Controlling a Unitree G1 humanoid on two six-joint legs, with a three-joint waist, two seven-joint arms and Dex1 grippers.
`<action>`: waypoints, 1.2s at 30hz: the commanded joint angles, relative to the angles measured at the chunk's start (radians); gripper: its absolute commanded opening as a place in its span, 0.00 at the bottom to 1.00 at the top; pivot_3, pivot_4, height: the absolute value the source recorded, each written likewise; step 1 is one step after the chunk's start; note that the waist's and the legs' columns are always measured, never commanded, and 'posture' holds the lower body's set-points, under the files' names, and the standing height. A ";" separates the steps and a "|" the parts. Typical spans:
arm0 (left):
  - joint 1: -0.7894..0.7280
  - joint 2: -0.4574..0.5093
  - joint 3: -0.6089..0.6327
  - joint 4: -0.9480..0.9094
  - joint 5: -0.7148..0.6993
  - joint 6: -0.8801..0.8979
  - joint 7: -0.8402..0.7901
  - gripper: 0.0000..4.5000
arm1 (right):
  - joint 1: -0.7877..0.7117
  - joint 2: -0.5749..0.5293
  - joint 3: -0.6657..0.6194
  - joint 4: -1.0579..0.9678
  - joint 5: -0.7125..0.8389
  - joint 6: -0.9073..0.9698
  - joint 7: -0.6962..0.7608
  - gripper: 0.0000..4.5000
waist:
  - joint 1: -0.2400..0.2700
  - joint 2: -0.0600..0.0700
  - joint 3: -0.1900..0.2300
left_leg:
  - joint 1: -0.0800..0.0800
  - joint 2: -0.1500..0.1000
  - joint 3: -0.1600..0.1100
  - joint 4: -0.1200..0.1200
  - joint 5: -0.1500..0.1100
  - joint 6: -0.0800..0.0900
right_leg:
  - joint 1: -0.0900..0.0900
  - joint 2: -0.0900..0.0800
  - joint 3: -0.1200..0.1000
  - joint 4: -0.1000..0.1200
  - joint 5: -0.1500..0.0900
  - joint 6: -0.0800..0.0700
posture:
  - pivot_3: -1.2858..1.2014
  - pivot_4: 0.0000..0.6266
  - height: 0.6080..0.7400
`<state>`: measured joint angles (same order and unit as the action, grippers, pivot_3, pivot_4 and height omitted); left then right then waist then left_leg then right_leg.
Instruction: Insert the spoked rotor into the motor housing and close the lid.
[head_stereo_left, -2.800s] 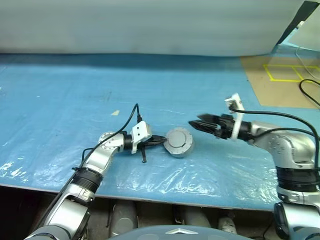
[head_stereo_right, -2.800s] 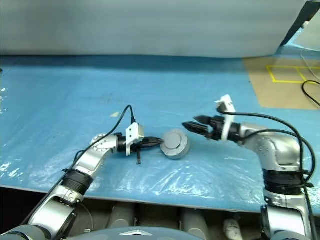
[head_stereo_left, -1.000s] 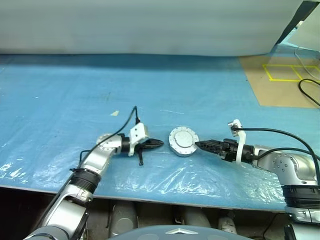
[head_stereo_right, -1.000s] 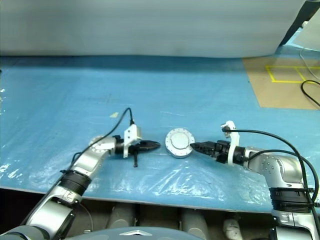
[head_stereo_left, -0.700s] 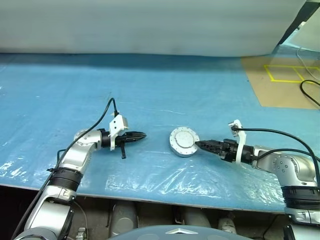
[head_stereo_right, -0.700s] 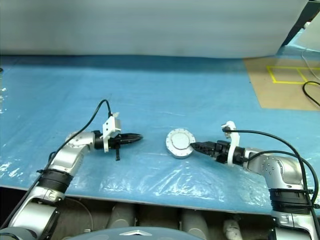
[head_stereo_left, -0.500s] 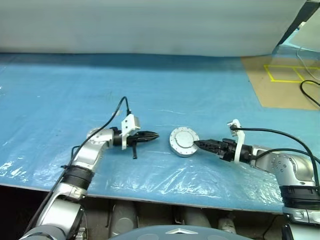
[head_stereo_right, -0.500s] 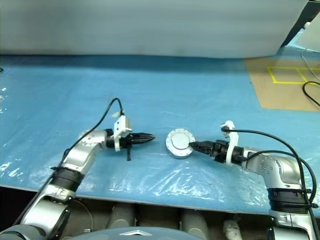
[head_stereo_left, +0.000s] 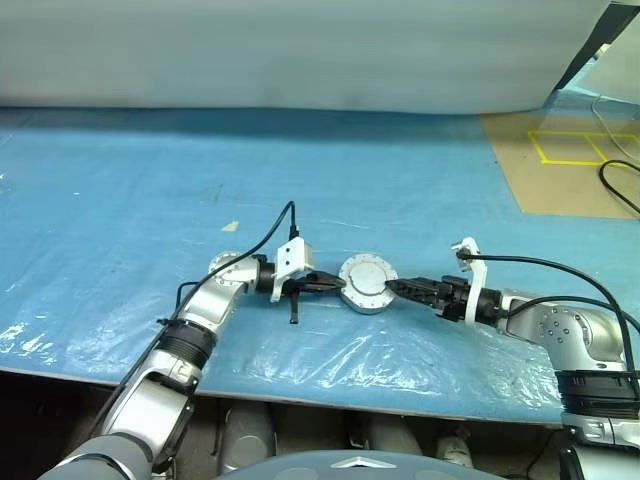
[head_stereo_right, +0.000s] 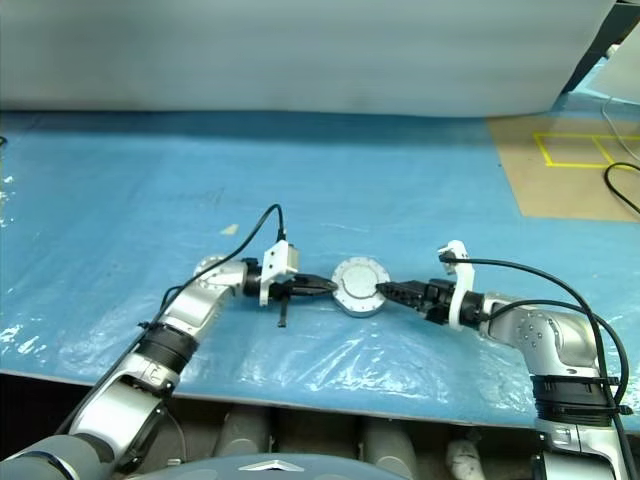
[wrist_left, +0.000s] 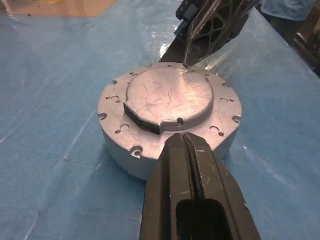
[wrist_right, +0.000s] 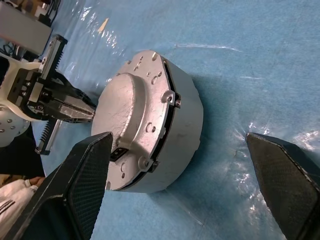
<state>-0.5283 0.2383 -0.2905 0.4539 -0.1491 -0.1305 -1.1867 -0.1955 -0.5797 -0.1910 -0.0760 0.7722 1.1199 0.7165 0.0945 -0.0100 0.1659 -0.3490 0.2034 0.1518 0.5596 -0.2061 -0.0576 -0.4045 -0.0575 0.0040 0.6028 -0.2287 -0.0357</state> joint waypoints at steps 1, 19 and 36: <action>-0.013 -0.024 -0.006 0.029 0.015 -0.029 0.019 0.00 | 0.024 0.010 0.015 -0.005 -0.009 0.011 -0.022 1.00 | 0.000 0.000 0.000 | 0.000 0.000 0.000 0.000 0.000 0.000 | 0.000 0.000 0.000 0.000 0.000 0.000 | 0.52 0.24 1.00; 0.006 -0.005 -0.016 0.053 0.046 -0.064 0.017 0.00 | -0.074 0.115 -0.009 -0.059 0.084 0.088 -0.077 1.00 | 0.000 0.001 0.000 | 0.000 0.000 0.000 0.000 0.000 0.000 | 0.000 0.000 0.000 0.000 0.000 0.000 | 0.52 0.24 1.00; 0.017 0.007 -0.014 0.050 0.051 -0.076 0.020 0.00 | -0.064 0.152 0.035 -0.007 0.052 0.091 -0.072 0.49 | -0.001 0.001 0.000 | 0.000 0.000 0.000 -0.001 0.000 0.000 | 0.000 0.000 -0.001 0.000 0.000 0.000 | 0.52 0.24 1.00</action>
<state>-0.5201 0.2489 -0.2883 0.5021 -0.1195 -0.2122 -1.1759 -0.2771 -0.4436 -0.2031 -0.0687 0.8067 1.1895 0.6270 0.0937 -0.0089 0.1654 -0.3484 0.2036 0.1514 0.5588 -0.2060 -0.0580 -0.4042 -0.0577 0.0030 0.6032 -0.2288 -0.0359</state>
